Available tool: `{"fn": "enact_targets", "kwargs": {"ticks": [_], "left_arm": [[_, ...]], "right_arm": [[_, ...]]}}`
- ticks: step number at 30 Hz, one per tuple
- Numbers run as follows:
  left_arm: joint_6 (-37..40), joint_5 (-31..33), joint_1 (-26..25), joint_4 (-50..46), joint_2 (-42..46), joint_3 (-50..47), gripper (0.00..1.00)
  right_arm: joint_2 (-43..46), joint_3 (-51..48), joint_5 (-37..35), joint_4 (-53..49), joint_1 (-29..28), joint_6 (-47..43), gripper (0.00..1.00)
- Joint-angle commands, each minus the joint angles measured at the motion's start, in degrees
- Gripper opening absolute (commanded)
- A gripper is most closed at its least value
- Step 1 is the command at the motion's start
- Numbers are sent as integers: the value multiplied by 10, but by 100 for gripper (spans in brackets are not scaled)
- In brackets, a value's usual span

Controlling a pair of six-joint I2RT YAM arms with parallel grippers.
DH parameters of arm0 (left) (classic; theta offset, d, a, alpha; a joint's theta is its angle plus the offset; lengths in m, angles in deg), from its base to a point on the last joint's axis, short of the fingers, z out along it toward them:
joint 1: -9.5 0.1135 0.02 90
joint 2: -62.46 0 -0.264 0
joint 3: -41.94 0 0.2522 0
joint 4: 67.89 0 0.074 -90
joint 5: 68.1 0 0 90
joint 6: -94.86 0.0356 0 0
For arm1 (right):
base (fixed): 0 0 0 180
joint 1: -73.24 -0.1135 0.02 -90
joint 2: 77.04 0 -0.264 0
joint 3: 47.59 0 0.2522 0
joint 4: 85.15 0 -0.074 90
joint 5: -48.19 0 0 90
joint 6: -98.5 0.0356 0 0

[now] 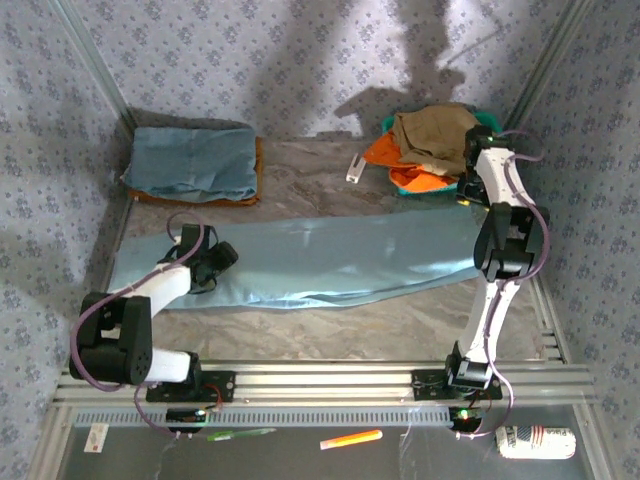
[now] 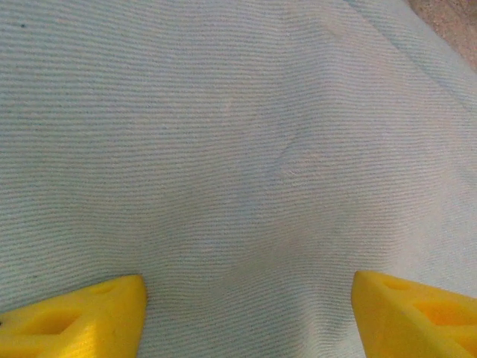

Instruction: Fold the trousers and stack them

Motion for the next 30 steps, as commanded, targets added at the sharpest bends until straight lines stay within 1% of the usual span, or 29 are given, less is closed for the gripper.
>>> {"fn": "enact_targets", "kwargs": {"ticks": [1, 2, 4, 6, 7, 8, 9, 10, 11, 12, 13, 15, 16, 18, 21, 24, 30], "left_arm": [[2, -30, 1, -12, 15, 7, 74], [1, -30, 0, -16, 27, 4, 74], [-3, -24, -1, -23, 54, -7, 75], [-8, -19, -1, -31, 84, -21, 76], [-12, -21, -1, -31, 98, -28, 76], [-15, -25, -3, -28, 112, -37, 76], [-17, -28, -4, -29, 123, -43, 76], [-17, -29, -5, -31, 131, -46, 76], [-15, -31, -7, -34, 140, -50, 76], [-14, -34, -8, -36, 146, -51, 76], [-13, -37, -8, -37, 151, -51, 76], [-12, -43, -9, -34, 155, -51, 76], [-11, -45, -9, -32, 155, -53, 76], [-9, -46, -10, -27, 153, -54, 76], [-6, -48, -10, -22, 145, -53, 76], [-1, -52, -10, -20, 136, -50, 76], [0, -54, -10, -16, 135, -53, 76]], "right_arm": [[89, -36, 11, -11, 1, 38, 62], [125, -84, 24, 6, 6, 58, 63], [206, -201, 89, 67, 25, 96, 63], [289, -346, 174, 160, 64, 141, 62], [320, -394, 207, 199, 81, 150, 61], [349, -462, 234, 231, 102, 167, 60], [372, -504, 257, 250, 123, 171, 57], [388, -533, 283, 268, 145, 174, 50], [400, -560, 307, 285, 169, 174, 38], [409, -578, 315, 291, 188, 178, 21], [414, -589, 320, 299, 199, 173, 13], [405, -593, 331, 299, 211, 163, 4], [394, -590, 336, 300, 211, 160, 3], [371, -587, 341, 307, 211, 159, 6], [331, -575, 350, 326, 210, 168, 14], [300, -549, 343, 331, 196, 167, 24], [240, -501, 342, 329, 172, 163, 34]]}}
